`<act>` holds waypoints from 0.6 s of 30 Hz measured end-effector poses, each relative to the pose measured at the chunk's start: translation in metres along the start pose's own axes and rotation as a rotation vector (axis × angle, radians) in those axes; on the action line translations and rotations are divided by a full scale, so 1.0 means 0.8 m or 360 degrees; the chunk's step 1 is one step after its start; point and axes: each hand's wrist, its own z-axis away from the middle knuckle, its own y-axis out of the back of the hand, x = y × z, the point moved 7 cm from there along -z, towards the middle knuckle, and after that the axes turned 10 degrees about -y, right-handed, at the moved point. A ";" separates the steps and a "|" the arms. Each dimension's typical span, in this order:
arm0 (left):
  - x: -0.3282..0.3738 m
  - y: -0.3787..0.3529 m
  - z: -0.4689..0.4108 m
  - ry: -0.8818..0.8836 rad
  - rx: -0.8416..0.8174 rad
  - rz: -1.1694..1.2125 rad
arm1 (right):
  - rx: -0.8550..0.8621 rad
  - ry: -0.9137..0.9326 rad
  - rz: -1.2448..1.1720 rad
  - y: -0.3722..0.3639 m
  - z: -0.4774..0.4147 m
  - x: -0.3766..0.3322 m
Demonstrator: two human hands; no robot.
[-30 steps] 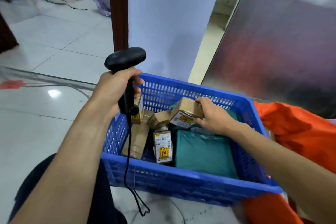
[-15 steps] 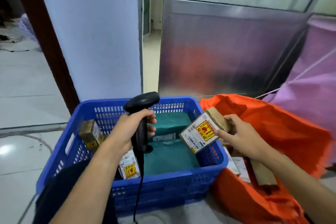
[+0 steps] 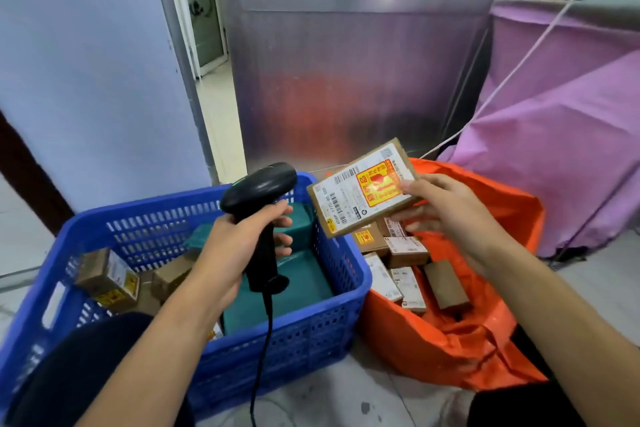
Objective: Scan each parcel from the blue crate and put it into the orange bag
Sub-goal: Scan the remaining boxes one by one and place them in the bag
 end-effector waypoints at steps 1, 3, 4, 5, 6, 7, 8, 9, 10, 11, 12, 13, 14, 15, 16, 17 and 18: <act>-0.001 -0.001 0.002 -0.0004 0.0031 0.0006 | -0.0027 0.0015 -0.0039 -0.003 0.001 -0.008; -0.008 0.003 0.008 0.0017 0.0107 0.0024 | -0.0088 0.0025 -0.0091 -0.013 0.005 -0.019; -0.012 0.009 0.009 0.0031 0.0141 0.0040 | -0.0127 0.0019 -0.0090 -0.020 0.005 -0.022; -0.018 0.015 0.009 0.0052 0.0163 0.0062 | -0.0161 0.0006 -0.0086 -0.025 0.005 -0.022; -0.023 0.022 0.010 0.0076 0.0184 0.0086 | -0.0195 -0.0008 -0.0095 -0.030 0.004 -0.021; -0.026 0.027 0.009 0.0100 0.0203 0.0127 | -0.0229 -0.0021 -0.0114 -0.035 0.003 -0.019; -0.029 0.031 0.009 0.0124 0.0217 0.0184 | -0.0269 -0.0038 -0.0138 -0.041 0.003 -0.018; -0.030 0.034 0.007 0.0133 0.0227 0.0237 | -0.0312 -0.0061 -0.0165 -0.048 0.002 -0.017; -0.030 0.033 0.007 0.0135 0.0230 0.0276 | -0.0349 -0.0091 -0.0208 -0.054 0.002 -0.015; -0.030 0.033 0.008 0.0134 0.0234 0.0299 | -0.0385 -0.0118 -0.0266 -0.061 0.002 -0.011; -0.031 0.031 0.009 0.0140 0.0232 0.0313 | -0.0420 -0.0144 -0.0347 -0.068 0.004 -0.008; -0.033 0.029 0.011 0.0158 0.0224 0.0328 | -0.0445 -0.0166 -0.0426 -0.076 0.006 -0.004; -0.039 0.027 0.013 0.0188 0.0216 0.0351 | -0.0466 -0.0181 -0.0480 -0.085 0.009 0.002; -0.045 0.025 0.016 0.0222 0.0211 0.0372 | -0.0480 -0.0196 -0.0513 -0.093 0.011 0.008; -0.051 0.023 0.019 0.0257 0.0215 0.0395 | -0.0495 -0.0222 -0.0526 -0.103 0.015 0.017; -0.056 0.021 0.020 0.0291 0.0216 0.0418 | -0.0503 -0.0251 -0.0508 -0.113 0.018 0.027; -0.060 0.020 0.020 0.0319 0.0216 0.0448 | -0.0508 -0.0280 -0.0439 -0.121 0.021 0.036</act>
